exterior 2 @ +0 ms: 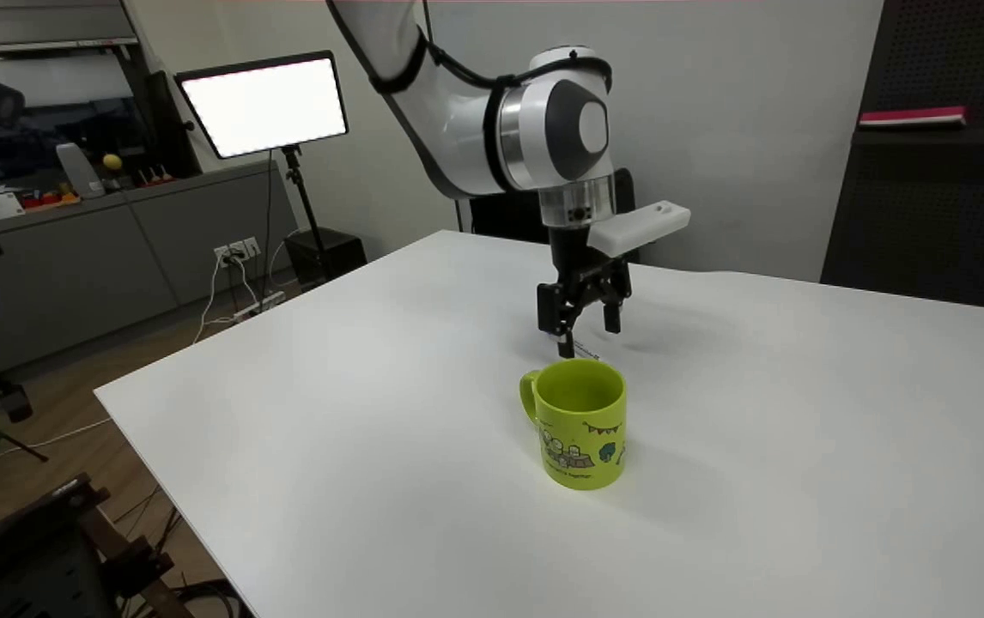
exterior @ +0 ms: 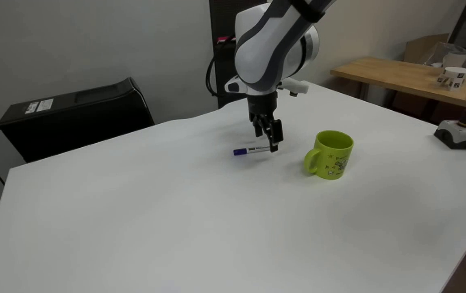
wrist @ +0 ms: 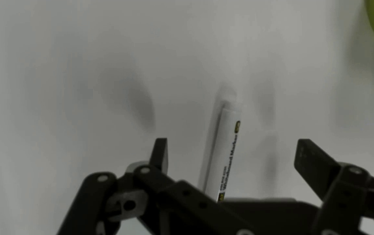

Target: Place the blue marker inside the yellow mug

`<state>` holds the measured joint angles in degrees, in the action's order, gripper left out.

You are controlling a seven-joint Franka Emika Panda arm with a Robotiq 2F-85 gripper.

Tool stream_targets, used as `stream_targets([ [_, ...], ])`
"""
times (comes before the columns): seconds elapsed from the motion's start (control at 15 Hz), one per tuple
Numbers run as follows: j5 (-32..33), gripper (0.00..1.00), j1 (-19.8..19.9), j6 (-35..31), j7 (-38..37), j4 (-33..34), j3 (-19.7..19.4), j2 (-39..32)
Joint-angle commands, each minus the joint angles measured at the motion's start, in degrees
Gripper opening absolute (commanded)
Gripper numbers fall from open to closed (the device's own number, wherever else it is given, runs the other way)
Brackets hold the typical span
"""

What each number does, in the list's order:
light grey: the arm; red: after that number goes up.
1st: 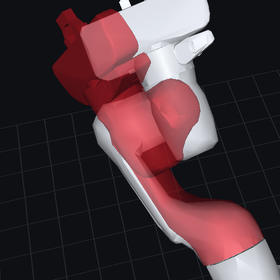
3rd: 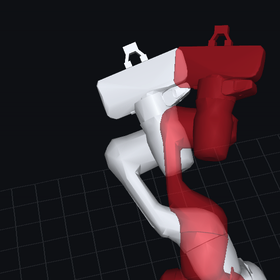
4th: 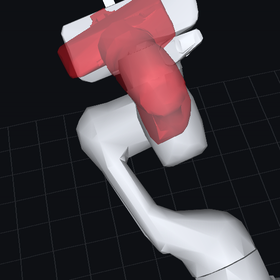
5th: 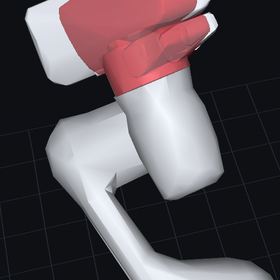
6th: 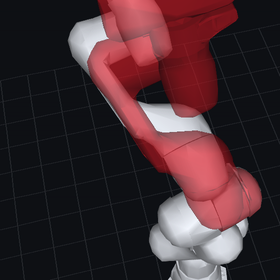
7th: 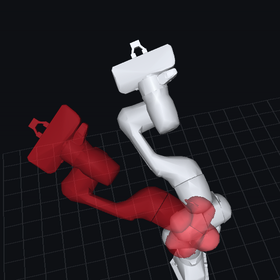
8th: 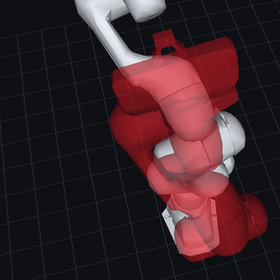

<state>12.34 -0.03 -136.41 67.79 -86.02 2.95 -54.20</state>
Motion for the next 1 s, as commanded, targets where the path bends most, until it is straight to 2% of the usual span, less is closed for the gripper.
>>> stream_targets([
  [0.0, 1.23, 1.0, -1.17, -0.02, -3.6, 3.44, -0.51, -2.63],
  [0.13, 1.31, 1.0, -1.35, -0.13, -4.01, 4.04, -0.47, -3.37],
  [0.2, 1.5, 0.94, -1.48, -0.09, -4.12, 4.25, -0.53, -3.66],
  [0.27, 1.61, 0.73, -1.36, -0.03, -3.85, 4.41, -0.51, -3.86],
  [0.4, 1.86, 0.69, -1.46, 0.22, -3.84, 4.92, -0.61, -4.33],
  [0.93, 2.34, 0.14, -0.76, 2.94, -3.73, 7.3, -1.61, -4.32],
])
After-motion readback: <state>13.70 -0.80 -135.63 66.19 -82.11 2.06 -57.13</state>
